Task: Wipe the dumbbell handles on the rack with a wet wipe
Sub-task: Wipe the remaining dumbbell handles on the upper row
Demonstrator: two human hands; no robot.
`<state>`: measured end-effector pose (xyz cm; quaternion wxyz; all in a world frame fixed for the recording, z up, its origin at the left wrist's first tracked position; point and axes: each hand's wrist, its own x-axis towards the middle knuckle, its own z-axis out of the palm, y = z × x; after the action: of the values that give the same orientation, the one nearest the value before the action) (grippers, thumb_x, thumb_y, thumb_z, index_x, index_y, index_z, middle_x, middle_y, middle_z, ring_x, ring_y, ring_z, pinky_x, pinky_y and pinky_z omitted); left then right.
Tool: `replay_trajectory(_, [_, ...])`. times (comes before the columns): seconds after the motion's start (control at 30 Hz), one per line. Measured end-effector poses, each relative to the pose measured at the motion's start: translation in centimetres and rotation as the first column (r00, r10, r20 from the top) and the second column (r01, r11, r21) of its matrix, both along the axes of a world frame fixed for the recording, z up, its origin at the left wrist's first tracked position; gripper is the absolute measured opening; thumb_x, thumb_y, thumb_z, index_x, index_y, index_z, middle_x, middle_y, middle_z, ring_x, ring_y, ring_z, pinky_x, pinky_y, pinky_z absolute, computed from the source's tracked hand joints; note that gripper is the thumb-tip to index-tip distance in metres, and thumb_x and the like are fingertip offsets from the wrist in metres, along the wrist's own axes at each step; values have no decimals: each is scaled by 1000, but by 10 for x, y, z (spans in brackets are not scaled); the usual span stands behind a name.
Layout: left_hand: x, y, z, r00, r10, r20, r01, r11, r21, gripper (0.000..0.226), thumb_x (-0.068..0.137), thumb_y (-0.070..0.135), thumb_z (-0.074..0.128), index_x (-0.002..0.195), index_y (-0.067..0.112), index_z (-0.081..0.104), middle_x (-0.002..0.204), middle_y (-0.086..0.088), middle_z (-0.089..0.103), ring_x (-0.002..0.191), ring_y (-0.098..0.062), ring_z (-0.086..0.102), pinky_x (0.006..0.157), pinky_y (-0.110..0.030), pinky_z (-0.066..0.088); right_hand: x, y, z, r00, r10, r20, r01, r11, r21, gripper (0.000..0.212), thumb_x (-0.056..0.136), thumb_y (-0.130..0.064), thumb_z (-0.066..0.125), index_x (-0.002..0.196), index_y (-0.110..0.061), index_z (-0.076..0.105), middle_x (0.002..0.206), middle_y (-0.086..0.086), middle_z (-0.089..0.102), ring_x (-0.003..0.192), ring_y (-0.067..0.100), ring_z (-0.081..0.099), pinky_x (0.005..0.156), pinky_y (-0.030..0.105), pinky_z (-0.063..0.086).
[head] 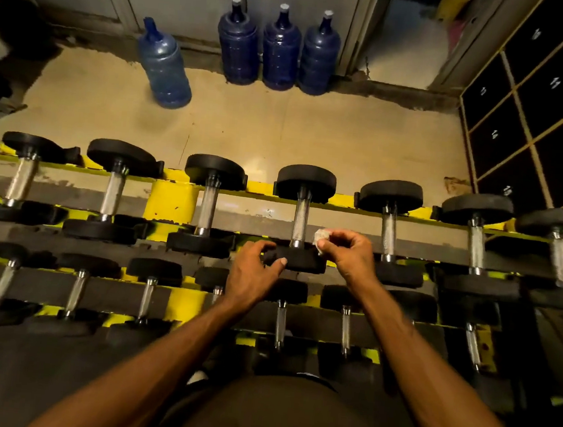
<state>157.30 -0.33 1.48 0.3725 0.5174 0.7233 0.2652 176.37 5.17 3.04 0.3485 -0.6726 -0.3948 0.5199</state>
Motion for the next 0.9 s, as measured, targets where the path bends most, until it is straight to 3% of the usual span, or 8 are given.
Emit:
replay_trajectory(0.2, [23, 12, -8, 986, 164, -35, -165, 985, -54, 50, 79, 46, 82, 116, 17, 66, 113, -1, 61, 102, -16, 61, 91, -33, 53, 4, 50, -20, 932, 337, 132, -330, 941, -72, 24, 81, -4, 77, 95, -23, 71, 100, 0, 72, 98, 18, 68, 81, 36, 61])
replay_trajectory(0.33, [33, 15, -2, 973, 222, -59, -226, 972, -71, 56, 74, 48, 85, 116, 17, 64, 115, -1, 61, 102, -16, 60, 90, -33, 52, -5, 62, -28, 845, 476, 243, -464, 879, -107, 22, 76, -12, 83, 86, -27, 71, 88, -3, 73, 88, 12, 70, 82, 36, 60])
replay_trajectory(0.53, [40, 13, 6, 964, 244, -105, -256, 959, -118, 48, 72, 45, 88, 104, 20, 61, 109, 3, 57, 95, -11, 56, 78, -25, 45, -14, 68, -24, 664, 646, 377, -638, 752, -165, 17, 79, -16, 81, 95, -17, 76, 93, -1, 73, 87, 9, 66, 81, 29, 57])
replay_trajectory(0.63, [38, 16, 8, 968, 229, -105, -242, 960, -142, 47, 70, 46, 89, 99, 23, 59, 106, 4, 57, 92, -12, 57, 77, -26, 47, -22, 67, -21, 525, 664, 532, -730, 673, -120, 14, 85, -18, 76, 99, -16, 75, 94, 0, 71, 87, 12, 64, 77, 29, 56])
replay_trajectory(0.7, [34, 18, 6, 970, 216, -109, -232, 960, -157, 48, 67, 48, 89, 95, 25, 58, 105, 4, 58, 92, -14, 58, 77, -31, 51, -35, 69, -17, 384, 671, 634, -813, 571, -112, 12, 87, -22, 73, 99, -17, 76, 91, 0, 70, 82, 14, 64, 66, 26, 50])
replay_trajectory(0.77, [29, 19, 5, 974, 196, -111, -213, 963, -165, 49, 65, 52, 89, 92, 26, 57, 102, 6, 58, 89, -13, 59, 77, -36, 55, -52, 75, -11, 201, 662, 722, -859, 473, -195, 11, 89, -26, 70, 97, -21, 76, 87, 0, 69, 76, 16, 61, 56, 23, 39])
replay_trajectory(0.9, [23, 20, 6, 984, 130, -120, -150, 974, -171, 50, 64, 57, 88, 92, 29, 57, 99, 10, 56, 86, -12, 59, 77, -41, 56, -73, 83, 8, -82, 643, 761, -867, 330, -372, 11, 91, -24, 67, 94, -14, 71, 77, 2, 55, 67, 18, 50, 59, 27, 36])
